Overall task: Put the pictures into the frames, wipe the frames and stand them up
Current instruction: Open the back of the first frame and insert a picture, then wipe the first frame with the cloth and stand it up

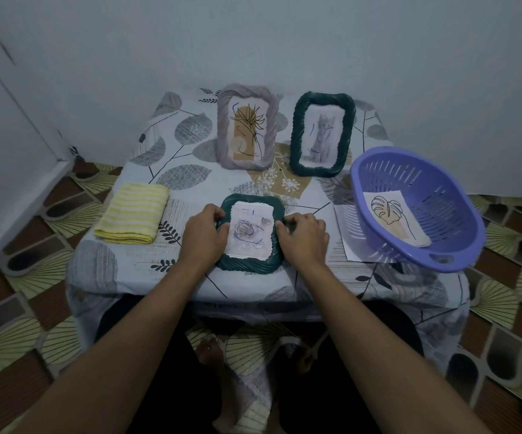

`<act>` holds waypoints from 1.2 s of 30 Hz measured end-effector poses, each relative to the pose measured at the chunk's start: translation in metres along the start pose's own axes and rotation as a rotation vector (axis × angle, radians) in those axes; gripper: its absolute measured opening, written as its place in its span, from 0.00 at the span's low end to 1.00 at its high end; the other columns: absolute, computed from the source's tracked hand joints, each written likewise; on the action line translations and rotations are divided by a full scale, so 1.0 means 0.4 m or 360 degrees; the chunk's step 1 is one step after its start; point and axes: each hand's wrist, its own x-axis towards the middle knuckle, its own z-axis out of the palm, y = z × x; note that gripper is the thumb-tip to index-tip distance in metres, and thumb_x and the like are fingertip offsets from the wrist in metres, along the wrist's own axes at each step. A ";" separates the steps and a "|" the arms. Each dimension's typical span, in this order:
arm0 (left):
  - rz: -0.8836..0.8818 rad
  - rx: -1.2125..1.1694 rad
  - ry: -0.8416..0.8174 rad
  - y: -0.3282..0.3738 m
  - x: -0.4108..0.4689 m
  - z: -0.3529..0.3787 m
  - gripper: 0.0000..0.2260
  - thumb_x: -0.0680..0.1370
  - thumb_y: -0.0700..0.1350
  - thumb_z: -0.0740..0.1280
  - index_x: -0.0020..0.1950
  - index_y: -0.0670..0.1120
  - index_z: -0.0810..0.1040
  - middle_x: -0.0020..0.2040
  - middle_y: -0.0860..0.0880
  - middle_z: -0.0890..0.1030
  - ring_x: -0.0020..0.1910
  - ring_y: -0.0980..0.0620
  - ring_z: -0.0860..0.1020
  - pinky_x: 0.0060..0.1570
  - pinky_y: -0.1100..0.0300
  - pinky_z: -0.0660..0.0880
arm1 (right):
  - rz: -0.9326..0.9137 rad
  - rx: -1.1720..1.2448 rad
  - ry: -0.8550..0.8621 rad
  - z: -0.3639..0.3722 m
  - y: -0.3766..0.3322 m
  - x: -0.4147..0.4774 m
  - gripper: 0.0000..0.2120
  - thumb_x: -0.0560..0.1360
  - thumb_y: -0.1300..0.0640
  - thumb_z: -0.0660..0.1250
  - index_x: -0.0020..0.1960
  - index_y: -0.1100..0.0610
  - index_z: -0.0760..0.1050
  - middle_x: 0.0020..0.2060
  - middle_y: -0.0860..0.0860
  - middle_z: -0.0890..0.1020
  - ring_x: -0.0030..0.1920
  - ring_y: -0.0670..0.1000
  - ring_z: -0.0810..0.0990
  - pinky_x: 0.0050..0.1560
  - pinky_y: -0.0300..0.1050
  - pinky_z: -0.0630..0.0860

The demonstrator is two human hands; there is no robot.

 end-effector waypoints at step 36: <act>-0.0351 0.0629 0.0450 -0.260 -0.018 -0.266 0.15 0.79 0.50 0.64 0.61 0.43 0.77 0.62 0.39 0.76 0.63 0.37 0.69 0.62 0.43 0.64 | -0.0649 0.0276 -0.0843 0.247 -0.412 -0.119 0.25 0.76 0.55 0.67 0.73 0.52 0.70 0.65 0.60 0.73 0.65 0.62 0.73 0.67 0.52 0.71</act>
